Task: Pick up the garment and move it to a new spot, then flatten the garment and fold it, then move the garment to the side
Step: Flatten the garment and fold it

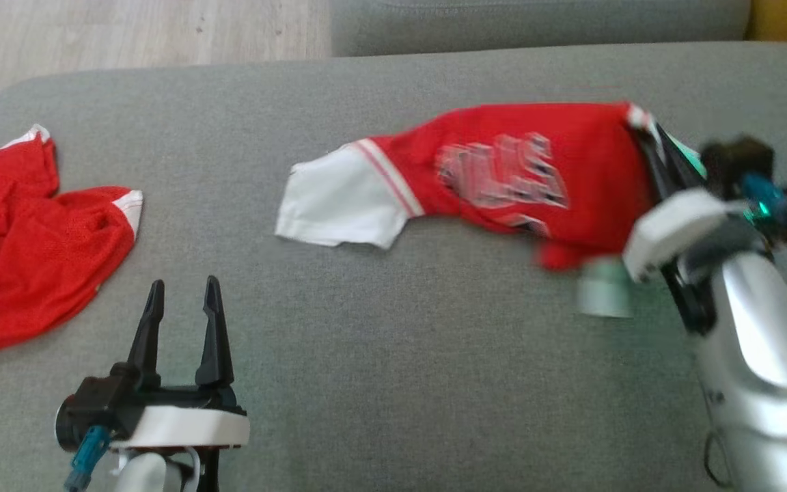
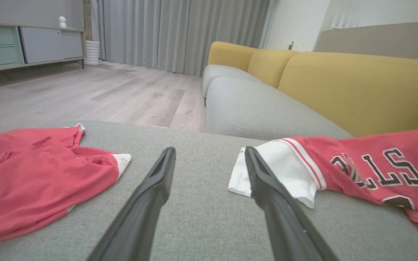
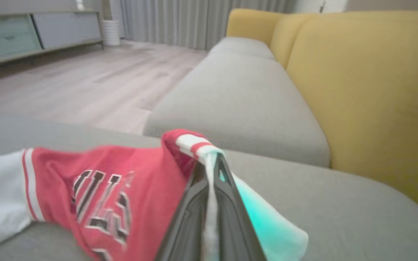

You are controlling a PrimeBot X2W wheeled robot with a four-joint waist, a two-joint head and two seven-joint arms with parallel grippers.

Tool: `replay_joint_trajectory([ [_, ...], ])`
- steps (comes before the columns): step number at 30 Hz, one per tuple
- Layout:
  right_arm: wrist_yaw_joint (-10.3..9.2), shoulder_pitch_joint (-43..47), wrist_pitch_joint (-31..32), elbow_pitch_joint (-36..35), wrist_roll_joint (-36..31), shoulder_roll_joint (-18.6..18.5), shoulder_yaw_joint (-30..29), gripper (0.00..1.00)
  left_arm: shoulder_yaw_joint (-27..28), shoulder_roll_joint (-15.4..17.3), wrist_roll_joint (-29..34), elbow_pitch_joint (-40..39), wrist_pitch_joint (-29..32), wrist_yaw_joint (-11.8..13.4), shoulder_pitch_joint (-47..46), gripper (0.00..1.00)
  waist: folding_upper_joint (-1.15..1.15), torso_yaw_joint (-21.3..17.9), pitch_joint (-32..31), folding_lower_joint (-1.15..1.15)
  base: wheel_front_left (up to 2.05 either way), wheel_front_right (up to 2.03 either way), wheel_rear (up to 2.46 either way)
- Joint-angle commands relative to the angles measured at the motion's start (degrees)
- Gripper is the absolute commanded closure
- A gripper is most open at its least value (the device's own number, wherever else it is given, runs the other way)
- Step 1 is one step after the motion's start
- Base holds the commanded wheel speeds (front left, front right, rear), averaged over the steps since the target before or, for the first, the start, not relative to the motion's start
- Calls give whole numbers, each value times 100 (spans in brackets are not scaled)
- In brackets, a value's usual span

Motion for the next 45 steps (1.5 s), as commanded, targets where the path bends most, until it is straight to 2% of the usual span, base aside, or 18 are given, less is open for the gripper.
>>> replay_joint_trajectory([
  [1,43,-176,-82,-266,-130,37,-33,100,167,101,-38,-185,-54,5,-238,0,0,-21,36,0,0,0,0],
  [5,43,488,74,-332,-325,165,-531,100,152,109,-38,-171,-54,-4,-300,0,0,-63,64,0,0,0,0],
  [7,43,775,209,-451,-391,234,-681,0,167,122,-41,-167,-54,0,-294,0,0,-106,52,0,0,0,0],
  [12,43,1383,289,-1071,-382,369,-936,0,175,130,-41,-133,-54,7,-255,0,0,-183,-72,0,0,0,0],
  [16,43,1947,164,-1801,-106,445,-1006,0,167,111,-48,-110,-54,3,-193,0,0,-218,-228,0,0,0,0],
  [21,43,2529,-162,-2514,250,473,-812,0,195,106,-53,-134,-54,5,-76,0,0,-289,-332,0,0,0,0],
  [25,43,2727,-348,-2615,390,475,-509,0,219,113,-43,-148,-54,-5,-44,0,0,-311,-335,0,0,0,0],
  [32,43,2676,-292,-2635,441,476,-369,0,160,108,-26,-35,-47,-56,-94,0,0,-377,-231,0,0,0,0],
  [37,43,2567,-271,-2730,478,477,-252,0,-259,-30,-225,536,350,-247,-627,0,0,-503,-5,0,0,0,0],
  [40,43,2522,-281,-2761,494,477,-176,0,-363,-83,-342,918,525,-277,-958,0,0,-580,91,0,0,0,0],
  [42,43,2465,-296,-2778,532,477,-66,0,-361,-119,-415,1368,708,-160,-1290,0,0,-692,185,0,0,0,0],
  [45,43,2377,-319,-2804,584,477,105,0,-226,-152,-510,1904,844,188,-1746,0,0,-901,341,0,0,0,0],
])
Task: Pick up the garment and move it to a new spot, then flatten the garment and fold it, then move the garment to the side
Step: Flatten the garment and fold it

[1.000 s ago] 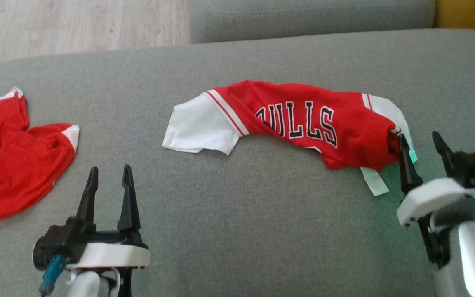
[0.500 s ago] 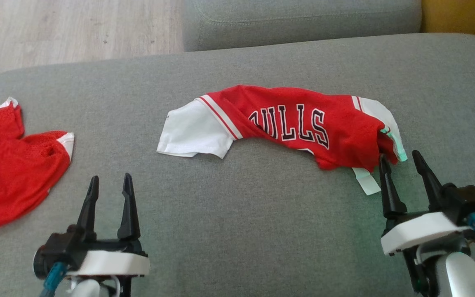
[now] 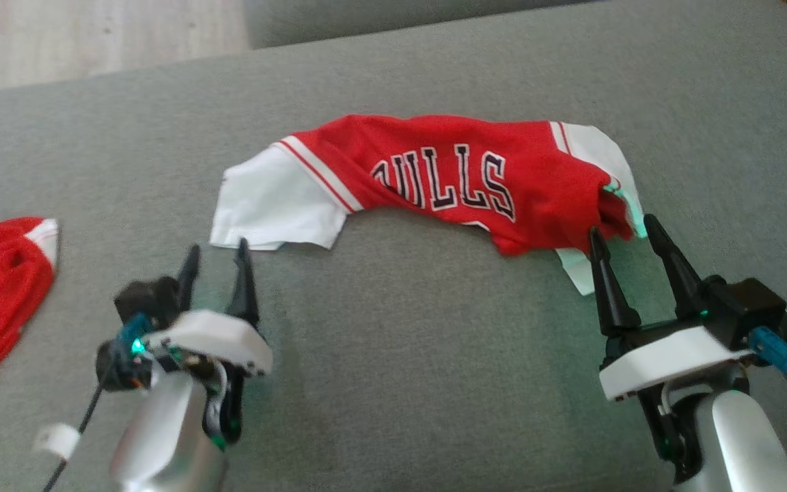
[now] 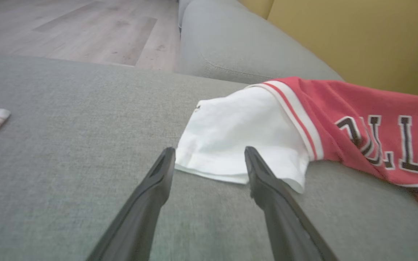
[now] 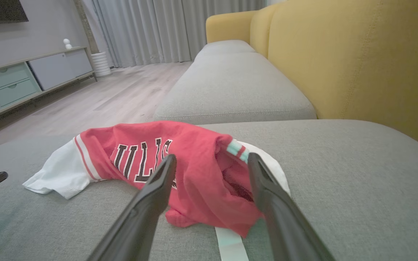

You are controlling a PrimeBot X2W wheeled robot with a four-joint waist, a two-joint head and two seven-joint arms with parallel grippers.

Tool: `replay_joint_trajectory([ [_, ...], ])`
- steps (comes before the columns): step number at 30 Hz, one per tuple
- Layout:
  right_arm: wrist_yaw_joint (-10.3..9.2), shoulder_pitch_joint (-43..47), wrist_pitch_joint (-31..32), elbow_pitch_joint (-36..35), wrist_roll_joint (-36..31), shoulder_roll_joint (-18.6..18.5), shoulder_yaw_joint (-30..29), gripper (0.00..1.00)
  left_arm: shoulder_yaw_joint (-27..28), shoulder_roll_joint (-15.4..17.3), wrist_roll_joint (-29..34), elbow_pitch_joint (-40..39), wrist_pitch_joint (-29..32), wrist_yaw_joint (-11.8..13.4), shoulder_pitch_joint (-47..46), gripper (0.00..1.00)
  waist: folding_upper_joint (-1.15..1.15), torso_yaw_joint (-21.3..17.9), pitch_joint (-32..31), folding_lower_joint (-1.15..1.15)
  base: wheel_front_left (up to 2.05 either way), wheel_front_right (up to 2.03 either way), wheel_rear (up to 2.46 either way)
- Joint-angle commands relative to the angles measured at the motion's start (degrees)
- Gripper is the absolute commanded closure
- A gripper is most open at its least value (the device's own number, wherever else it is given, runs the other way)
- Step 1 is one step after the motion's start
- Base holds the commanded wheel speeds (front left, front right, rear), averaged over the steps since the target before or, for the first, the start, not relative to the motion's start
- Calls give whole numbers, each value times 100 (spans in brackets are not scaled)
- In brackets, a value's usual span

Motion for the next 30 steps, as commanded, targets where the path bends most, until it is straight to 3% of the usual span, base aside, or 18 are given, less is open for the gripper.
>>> replay_joint_trajectory([
  [1,43,-241,-64,-226,81,-26,177,0,284,47,-30,40,-13,158,-337,0,0,-223,194,-1,0,0,0],
  [6,43,-322,-127,-243,155,-26,268,0,402,260,88,817,266,559,-969,0,0,-527,429,-1,0,0,0],
  [12,43,-370,-213,-193,238,-26,303,0,608,427,-122,1665,939,760,-1473,0,0,-775,614,-1,0,0,0],
  [13,43,-374,-226,-190,247,-26,305,0,607,410,-173,1737,1042,708,-1515,19,0,-788,628,-1,0,0,0],
  [14,43,-374,-238,-187,255,-26,299,0,569,378,-206,1779,1133,618,-1545,100,0,-795,635,-1,0,0,0],
  [16,43,-379,-270,-192,283,-26,271,0,507,299,-285,1745,1169,415,-1614,100,0,-797,654,-1,0,0,0],
  [19,43,-396,-296,-184,330,-26,249,0,446,241,-281,1465,743,239,-1810,100,0,-787,665,-1,0,0,0],
  [25,43,-421,-309,-131,402,-26,288,0,275,168,-102,900,-349,19,-2554,100,0,-753,600,-1,0,0,0],
  [30,43,-431,-312,-95,438,-26,303,0,123,53,-114,487,-794,-127,-3216,100,0,-707,485,-1,0,0,0],
])
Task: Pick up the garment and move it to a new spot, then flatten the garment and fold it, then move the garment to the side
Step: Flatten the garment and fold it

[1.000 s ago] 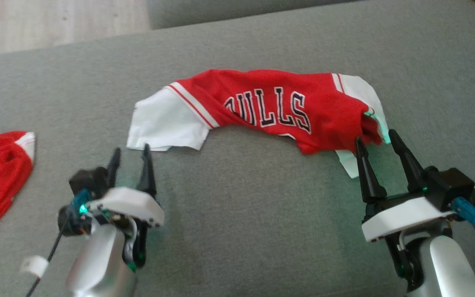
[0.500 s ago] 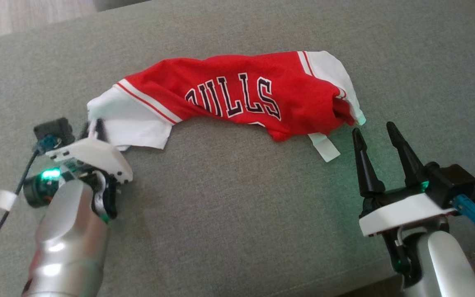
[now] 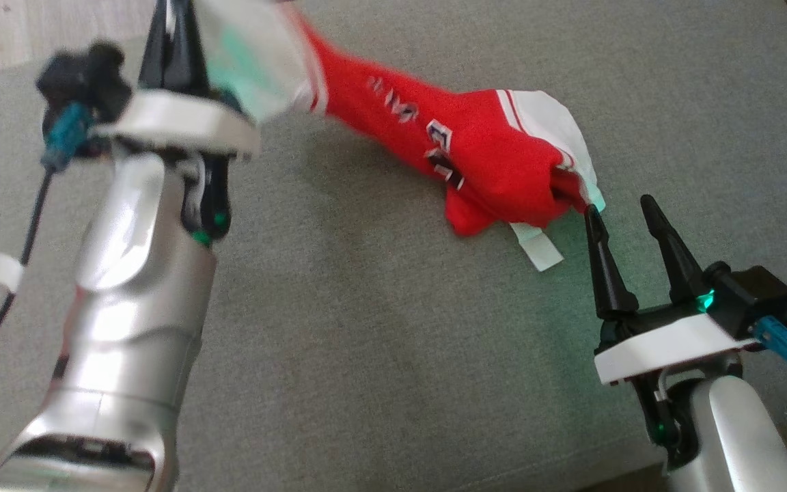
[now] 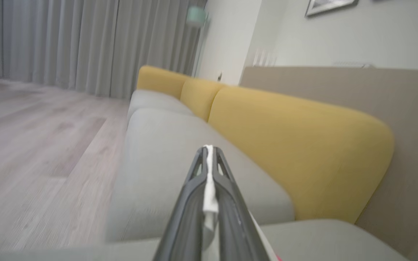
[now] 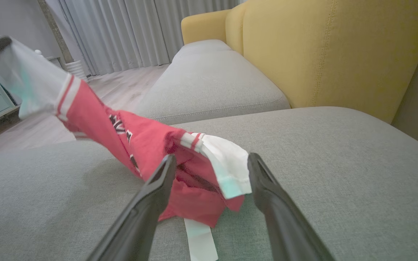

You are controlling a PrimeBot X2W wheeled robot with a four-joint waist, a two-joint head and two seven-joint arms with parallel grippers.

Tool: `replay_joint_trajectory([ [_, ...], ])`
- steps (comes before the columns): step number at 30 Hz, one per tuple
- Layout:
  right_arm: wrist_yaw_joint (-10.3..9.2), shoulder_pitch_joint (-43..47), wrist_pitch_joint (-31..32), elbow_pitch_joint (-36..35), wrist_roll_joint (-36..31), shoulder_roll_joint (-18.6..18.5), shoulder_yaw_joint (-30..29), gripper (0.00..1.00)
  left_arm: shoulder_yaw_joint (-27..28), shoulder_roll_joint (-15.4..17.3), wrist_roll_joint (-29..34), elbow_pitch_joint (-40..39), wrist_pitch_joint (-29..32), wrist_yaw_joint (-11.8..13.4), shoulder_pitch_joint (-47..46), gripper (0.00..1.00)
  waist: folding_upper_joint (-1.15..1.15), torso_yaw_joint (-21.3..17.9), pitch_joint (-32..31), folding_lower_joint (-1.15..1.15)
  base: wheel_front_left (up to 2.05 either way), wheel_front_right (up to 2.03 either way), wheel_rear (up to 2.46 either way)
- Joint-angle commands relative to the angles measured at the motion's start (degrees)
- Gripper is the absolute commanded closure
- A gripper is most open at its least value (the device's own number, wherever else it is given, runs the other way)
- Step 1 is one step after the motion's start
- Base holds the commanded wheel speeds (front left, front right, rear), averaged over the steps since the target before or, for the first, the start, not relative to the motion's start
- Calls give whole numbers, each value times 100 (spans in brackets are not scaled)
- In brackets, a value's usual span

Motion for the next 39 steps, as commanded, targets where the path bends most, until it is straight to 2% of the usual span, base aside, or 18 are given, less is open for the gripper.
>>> replay_joint_trajectory([
  [1,43,-161,-57,-169,40,-25,124,0,77,96,1,-322,-102,-34,-313,100,0,25,-59,-1,0,0,0],
  [2,43,-161,-57,-169,40,-25,124,0,77,96,1,-322,-102,-34,-313,100,0,25,-59,-1,0,0,0],
  [5,43,-149,-64,-171,54,-25,94,0,39,83,-143,-770,-153,-261,-704,100,0,76,-174,-1,0,0,0],
  [10,43,-85,-94,-153,107,-25,65,0,-18,302,-204,-1309,-116,-392,-1017,100,0,154,-324,-1,0,0,0],
  [16,43,3,-139,-104,188,-25,81,0,-77,561,-102,-2245,89,-358,-1293,100,0,280,-470,-1,0,0,0],
  [20,43,-11,-176,-74,224,-25,105,0,-242,363,-282,-2537,274,-339,-1132,100,0,332,-455,-1,0,0,0],
  [24,43,-59,-194,-48,246,-25,141,0,-776,144,-440,-2280,330,-360,-626,100,0,360,-364,-1,0,0,0],
  [29,43,-176,-215,-18,270,-25,251,0,-1609,51,-630,-1435,134,-395,-29,100,0,275,-226,-1,0,0,0],
  [35,43,-228,-243,66,279,-25,271,0,-2625,42,-1421,-1100,-117,-425,317,100,0,216,-183,-1,0,0,0],
  [36,43,-225,-244,82,279,-25,257,0,-2764,42,-1520,-1106,-136,-430,338,52,0,225,-194,-1,0,0,0],
  [37,43,-219,-247,98,280,-25,238,0,-2887,42,-1642,-1124,-151,-436,360,0,0,243,-214,-1,0,0,0],
  [39,43,-200,-249,121,277,-25,202,0,-3086,41,-1847,-1178,-169,-444,409,0,0,291,-267,-1,0,0,0],
])
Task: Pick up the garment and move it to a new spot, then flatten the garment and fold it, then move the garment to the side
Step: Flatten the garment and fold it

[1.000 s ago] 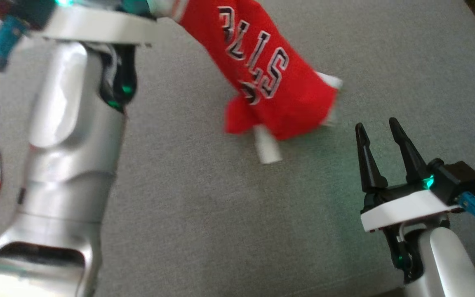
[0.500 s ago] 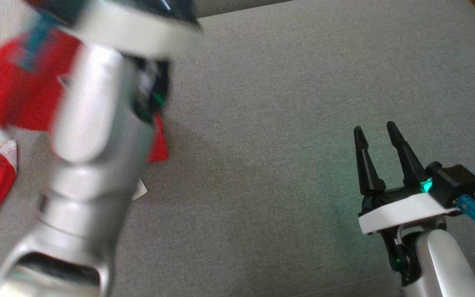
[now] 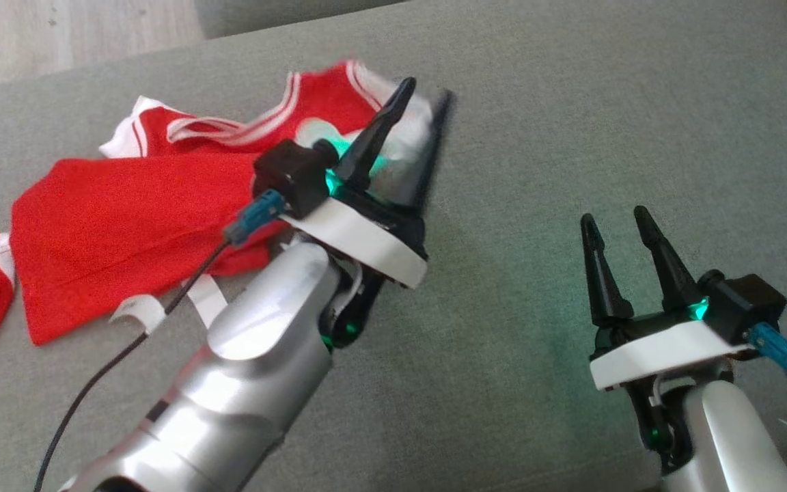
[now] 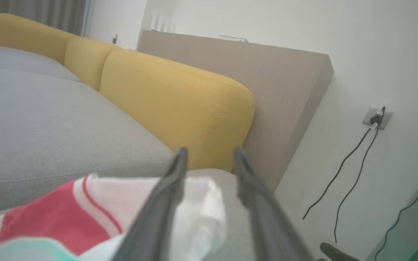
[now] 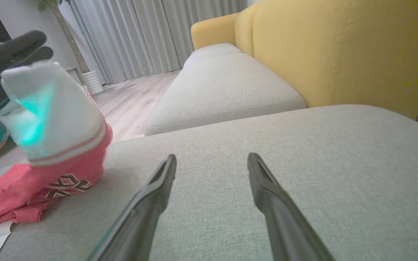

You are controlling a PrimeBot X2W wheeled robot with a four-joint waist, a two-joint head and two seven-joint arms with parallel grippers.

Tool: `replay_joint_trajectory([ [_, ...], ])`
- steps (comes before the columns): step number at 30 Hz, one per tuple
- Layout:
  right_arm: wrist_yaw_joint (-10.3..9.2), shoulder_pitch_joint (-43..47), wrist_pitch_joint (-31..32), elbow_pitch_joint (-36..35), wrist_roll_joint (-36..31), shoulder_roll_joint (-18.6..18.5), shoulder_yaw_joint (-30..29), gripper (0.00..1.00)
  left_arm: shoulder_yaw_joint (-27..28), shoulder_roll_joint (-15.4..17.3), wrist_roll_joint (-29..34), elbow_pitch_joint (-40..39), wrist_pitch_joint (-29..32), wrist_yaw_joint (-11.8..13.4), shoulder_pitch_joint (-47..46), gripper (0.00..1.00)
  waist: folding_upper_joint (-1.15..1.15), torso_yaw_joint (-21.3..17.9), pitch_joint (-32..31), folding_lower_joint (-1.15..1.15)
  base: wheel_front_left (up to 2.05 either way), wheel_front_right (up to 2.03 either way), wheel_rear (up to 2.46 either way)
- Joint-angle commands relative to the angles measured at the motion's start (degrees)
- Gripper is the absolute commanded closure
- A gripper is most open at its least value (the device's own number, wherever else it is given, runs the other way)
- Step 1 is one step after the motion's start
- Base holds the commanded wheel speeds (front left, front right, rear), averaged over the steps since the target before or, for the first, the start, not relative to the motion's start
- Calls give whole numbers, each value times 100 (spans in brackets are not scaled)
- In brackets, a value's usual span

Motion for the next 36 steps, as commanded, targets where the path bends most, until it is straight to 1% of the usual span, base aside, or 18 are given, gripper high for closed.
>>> replay_joint_trajectory([
  [1,43,-185,-62,-164,36,-24,90,0,4,82,-183,-263,-60,-34,-79,0,0,71,-81,0,0,0,0],
  [5,43,-140,-44,-165,13,-24,37,0,-128,82,-385,-485,-68,-31,216,0,0,213,-221,0,0,0,0],
  [7,43,-109,-16,-179,-4,-24,-3,0,-94,83,-265,-580,-69,-4,437,0,0,295,-280,0,0,0,0],
  [9,43,-75,29,-192,-28,-24,-19,0,30,173,-40,-702,-69,89,705,0,0,369,-347,0,0,0,0],
  [11,43,-36,72,-205,-47,-24,-35,0,231,361,229,-866,-70,279,1027,0,0,439,-409,0,0,0,0],
  [13,43,2,117,-218,-59,-24,-44,0,474,615,557,-1079,-70,524,1381,0,0,502,-471,0,0,0,0],
  [14,43,2,117,-218,-59,-24,-44,0,474,615,557,-1079,-70,524,1381,0,0,502,-471,0,0,0,0],
  [16,43,38,160,-232,-69,-24,-56,0,719,895,863,-1285,-70,777,1775,0,0,559,-519,0,0,0,0],
  [19,43,81,244,-228,-97,-24,-80,0,1235,1278,1155,-1585,-70,1112,2379,0,0,644,-565,0,0,0,0],
  [22,43,123,356,-191,-161,-24,-111,0,1839,1521,1306,-1868,-70,1314,2929,0,0,737,-594,0,0,0,0],
  [24,43,142,451,-150,-195,-24,-132,0,2167,1625,1370,-1991,-70,1347,3213,0,0,807,-596,0,0,0,0],
  [26,43,129,591,-62,-226,-24,-117,0,2394,1680,1419,-2063,-71,1321,3411,0,0,873,-598,0,0,0,0],
  [29,43,-71,927,155,-251,-24,-54,0,2605,1658,1504,-2230,-71,1284,3577,0,0,975,-556,0,0,0,0],
  [31,43,-366,1192,367,-250,-24,-11,0,2717,1619,1530,-2305,-71,1238,3620,0,0,1033,-508,0,0,0,0],
  [32,43,-734,1473,688,-246,-24,21,0,2782,1556,1578,-2356,-71,1189,3607,0,0,1103,-430,0,0,0,0],
  [36,43,-1508,1772,1425,-71,-24,131,0,2835,1416,1700,-2399,-71,1067,3482,0,0,1316,-210,0,0,0,0],
])
